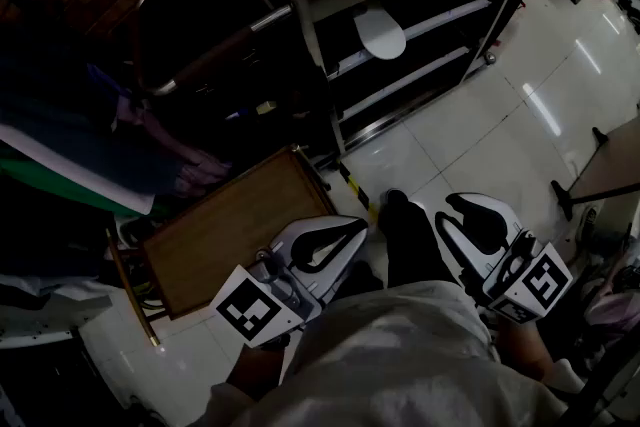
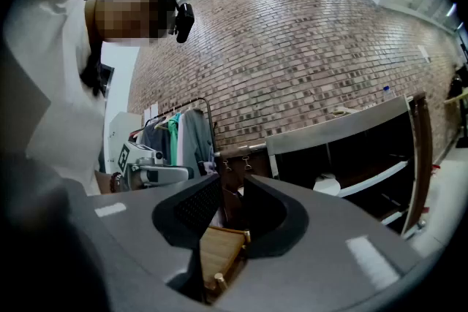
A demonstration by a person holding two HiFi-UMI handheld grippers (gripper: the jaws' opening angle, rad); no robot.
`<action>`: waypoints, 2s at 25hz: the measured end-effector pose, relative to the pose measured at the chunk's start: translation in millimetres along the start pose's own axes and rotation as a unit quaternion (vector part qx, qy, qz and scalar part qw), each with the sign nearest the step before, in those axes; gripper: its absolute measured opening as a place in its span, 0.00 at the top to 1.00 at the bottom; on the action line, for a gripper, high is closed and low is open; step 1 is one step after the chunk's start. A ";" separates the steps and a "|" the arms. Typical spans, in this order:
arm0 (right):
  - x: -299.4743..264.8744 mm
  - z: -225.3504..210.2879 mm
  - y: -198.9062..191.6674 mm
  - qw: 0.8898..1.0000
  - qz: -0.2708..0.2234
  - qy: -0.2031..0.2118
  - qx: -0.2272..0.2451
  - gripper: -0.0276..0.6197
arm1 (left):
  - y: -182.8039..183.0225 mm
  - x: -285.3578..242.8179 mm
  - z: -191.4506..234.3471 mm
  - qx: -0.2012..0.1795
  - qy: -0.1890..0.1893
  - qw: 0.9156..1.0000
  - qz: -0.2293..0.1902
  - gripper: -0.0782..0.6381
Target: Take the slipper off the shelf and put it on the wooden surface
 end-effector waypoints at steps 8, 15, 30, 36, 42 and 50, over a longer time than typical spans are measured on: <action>-55.1 -121.5 21.1 1.000 0.015 0.007 -0.005 0.81 | 19.2 -75.8 80.7 0.002 0.018 1.000 -0.005 0.90; -98.2 -221.7 34.7 0.999 0.038 0.025 0.007 0.81 | 42.9 -138.5 138.8 -0.002 0.055 0.998 -0.016 0.90; -211.4 -402.5 -58.6 0.977 0.150 0.009 -0.149 0.69 | 48.7 -198.7 198.2 0.019 0.137 0.990 0.008 0.90; -240.7 -415.8 -82.9 0.965 0.167 0.032 -0.200 0.67 | 46.2 -198.8 204.5 0.027 0.173 0.984 0.016 0.90; -258.5 -422.2 -96.3 0.953 0.159 0.037 -0.256 0.72 | 42.4 -197.5 204.0 0.038 0.189 0.981 0.023 0.90; -244.0 -410.1 -72.5 0.957 0.141 0.049 -0.251 0.91 | 53.8 -183.3 188.7 0.029 0.212 0.976 0.039 0.90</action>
Point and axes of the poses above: the fingertips, and each gripper's own axes: x backward along the fingers, z to its left, y out of its top, the point moved 10 cm from there along x, backward along the fingers, and after that the axes turned 11 degrees about z, right-handed, at the moved point
